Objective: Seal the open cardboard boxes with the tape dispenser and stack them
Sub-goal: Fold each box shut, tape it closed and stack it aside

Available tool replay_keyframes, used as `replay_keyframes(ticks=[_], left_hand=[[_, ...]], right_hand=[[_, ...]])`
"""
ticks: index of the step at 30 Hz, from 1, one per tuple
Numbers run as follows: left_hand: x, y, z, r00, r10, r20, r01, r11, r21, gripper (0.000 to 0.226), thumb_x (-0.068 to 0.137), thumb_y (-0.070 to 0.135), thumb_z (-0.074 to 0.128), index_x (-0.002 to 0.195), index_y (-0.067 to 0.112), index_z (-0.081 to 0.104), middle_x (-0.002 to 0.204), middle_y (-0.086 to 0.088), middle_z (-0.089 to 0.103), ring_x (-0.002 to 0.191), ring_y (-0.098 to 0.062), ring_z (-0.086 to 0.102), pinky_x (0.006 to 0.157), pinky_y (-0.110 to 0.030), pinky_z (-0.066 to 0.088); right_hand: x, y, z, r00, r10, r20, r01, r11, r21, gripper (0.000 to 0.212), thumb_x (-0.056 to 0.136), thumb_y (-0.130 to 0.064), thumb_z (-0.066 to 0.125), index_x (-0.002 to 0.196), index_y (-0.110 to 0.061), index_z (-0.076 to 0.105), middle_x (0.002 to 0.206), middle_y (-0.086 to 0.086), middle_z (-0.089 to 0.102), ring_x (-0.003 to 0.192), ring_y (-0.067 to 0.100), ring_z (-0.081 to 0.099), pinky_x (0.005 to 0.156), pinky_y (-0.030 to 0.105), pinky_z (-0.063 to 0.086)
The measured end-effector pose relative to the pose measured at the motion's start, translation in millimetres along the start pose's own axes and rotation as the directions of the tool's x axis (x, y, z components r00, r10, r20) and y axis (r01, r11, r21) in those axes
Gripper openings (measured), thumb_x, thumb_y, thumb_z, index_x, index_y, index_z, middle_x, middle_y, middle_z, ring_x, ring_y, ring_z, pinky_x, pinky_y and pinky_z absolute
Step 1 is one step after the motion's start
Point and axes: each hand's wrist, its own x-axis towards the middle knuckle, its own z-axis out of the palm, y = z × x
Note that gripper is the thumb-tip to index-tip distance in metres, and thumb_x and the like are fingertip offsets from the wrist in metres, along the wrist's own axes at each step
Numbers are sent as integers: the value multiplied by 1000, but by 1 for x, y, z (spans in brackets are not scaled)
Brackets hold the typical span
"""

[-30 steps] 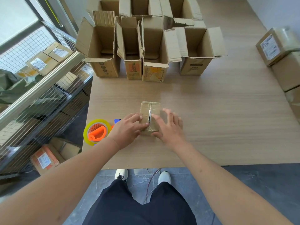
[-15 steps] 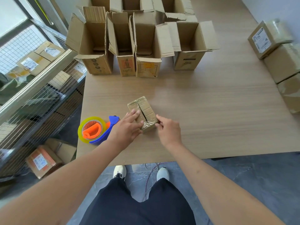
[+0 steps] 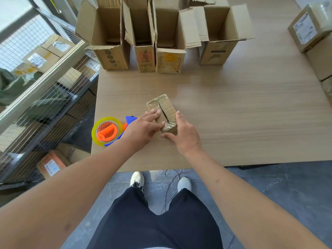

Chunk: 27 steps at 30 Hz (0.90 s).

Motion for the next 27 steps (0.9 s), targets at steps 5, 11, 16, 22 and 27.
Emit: replay_keyframes(ticks=[5, 11, 16, 22, 27], left_hand=[[-1, 1, 5, 999, -40, -16, 40, 999, -23, 27, 99, 8, 65, 124, 13, 75, 152, -13, 52, 146, -33, 43, 113, -48, 44], [2, 6, 2, 996, -86, 31, 87, 996, -37, 45, 95, -8, 56, 130, 14, 71, 157, -10, 45, 150, -28, 36, 118, -42, 37], [1, 7, -5, 985, -110, 130, 114, 993, -27, 66, 88, -16, 45, 143, 16, 60, 166, -6, 29, 157, -22, 19, 125, -35, 22], [3, 7, -11, 972, -131, 196, 149, 986, -78, 68, 87, -16, 43, 147, 13, 56, 168, -6, 23, 158, -20, 14, 126, -29, 14], [8, 6, -24, 962, -181, 205, 211, 968, -136, 70, 88, -14, 39, 152, 13, 49, 165, -1, 33, 155, -15, 24, 122, -21, 14]], right_hand=[[6, -1, 5, 999, 3, -49, -8, 995, -100, 107, 79, -61, 72, 160, -9, 24, 158, 8, 42, 128, 32, 58, 89, 43, 52], [-2, -7, 14, 998, -25, -60, 14, 984, -175, 102, 90, -56, 65, 160, -2, 13, 155, 16, 36, 128, 35, 52, 90, 44, 49], [8, -26, 16, 986, 126, -107, -129, 991, -22, 87, 74, -52, 77, 135, -7, 35, 128, 13, 53, 111, 37, 61, 77, 40, 48], [16, -28, 6, 971, 223, -90, -224, 975, 6, 79, 61, -60, 80, 114, -16, 39, 116, 7, 59, 104, 32, 64, 72, 35, 43], [26, -37, 10, 963, 250, -96, -259, 962, -84, 86, 66, -70, 75, 121, -14, 41, 119, 9, 59, 109, 33, 64, 78, 39, 48]])
